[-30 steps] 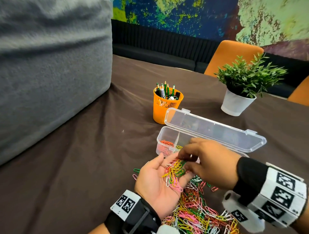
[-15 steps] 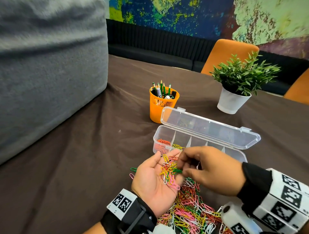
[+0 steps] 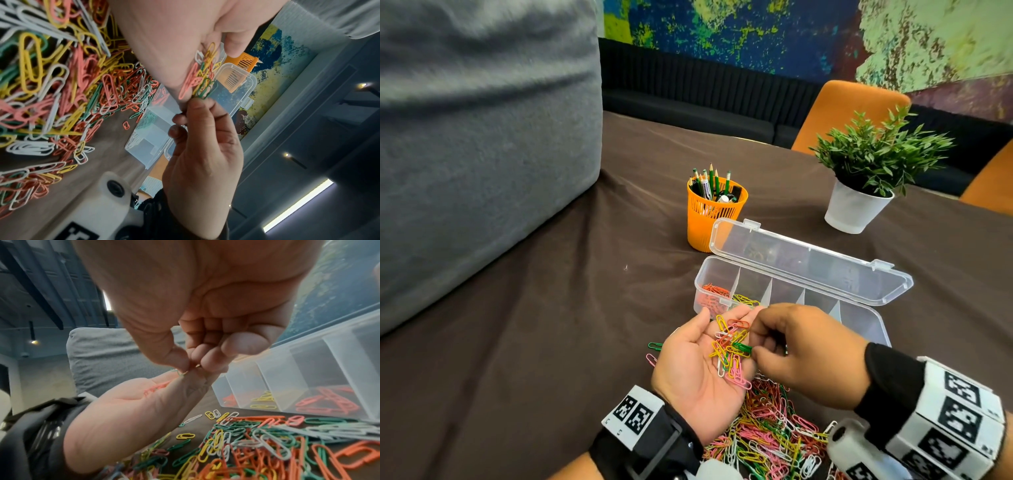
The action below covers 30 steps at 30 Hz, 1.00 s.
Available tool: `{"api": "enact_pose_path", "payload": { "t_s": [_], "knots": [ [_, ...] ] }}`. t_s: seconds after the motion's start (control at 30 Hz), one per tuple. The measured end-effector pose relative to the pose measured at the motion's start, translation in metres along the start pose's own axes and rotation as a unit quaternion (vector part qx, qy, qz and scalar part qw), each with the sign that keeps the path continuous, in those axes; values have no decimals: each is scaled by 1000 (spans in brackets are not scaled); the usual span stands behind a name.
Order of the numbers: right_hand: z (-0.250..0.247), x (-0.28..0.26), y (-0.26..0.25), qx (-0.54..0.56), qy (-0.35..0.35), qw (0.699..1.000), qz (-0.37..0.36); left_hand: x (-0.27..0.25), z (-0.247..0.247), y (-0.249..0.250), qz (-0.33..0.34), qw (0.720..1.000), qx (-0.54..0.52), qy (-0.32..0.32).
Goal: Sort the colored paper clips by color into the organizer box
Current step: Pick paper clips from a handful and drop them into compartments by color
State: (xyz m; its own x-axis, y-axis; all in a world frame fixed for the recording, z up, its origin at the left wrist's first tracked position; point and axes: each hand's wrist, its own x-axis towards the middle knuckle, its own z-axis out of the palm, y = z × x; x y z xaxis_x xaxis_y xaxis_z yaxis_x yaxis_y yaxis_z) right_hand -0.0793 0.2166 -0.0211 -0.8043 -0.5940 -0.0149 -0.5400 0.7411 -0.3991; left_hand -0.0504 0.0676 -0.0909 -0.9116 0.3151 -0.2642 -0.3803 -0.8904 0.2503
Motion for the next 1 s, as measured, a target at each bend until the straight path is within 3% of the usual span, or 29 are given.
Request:
{"api": "enact_pose_path", "payload": {
  "t_s": [0.2,0.37,0.5,0.63,0.73,0.9,1.0],
  "knots": [
    [-31,0,14,110,20,991,74,1,-1,0,-8,999,-32,-17],
    [-55,-3,54,-47,86,980,174,1,-2,2,-11,999,-28,-23],
    [-42,-6,65,-81,49,971,218,-1,1,0,-21,999,-26,-22],
    [-30,-7,41,-104,133,981,92,-2,3,-1,-33,999,-18,-18],
    [-19,-2,14,-87,101,991,10,-4,3,-4,-41,998,-19,-32],
    [-10,9,3,-65,40,997,-3,-4,3,-6,-36,996,-51,-62],
    [-14,10,3,-50,44,998,14,-3,1,-6,-41,996,-43,-66]
  ]
}}
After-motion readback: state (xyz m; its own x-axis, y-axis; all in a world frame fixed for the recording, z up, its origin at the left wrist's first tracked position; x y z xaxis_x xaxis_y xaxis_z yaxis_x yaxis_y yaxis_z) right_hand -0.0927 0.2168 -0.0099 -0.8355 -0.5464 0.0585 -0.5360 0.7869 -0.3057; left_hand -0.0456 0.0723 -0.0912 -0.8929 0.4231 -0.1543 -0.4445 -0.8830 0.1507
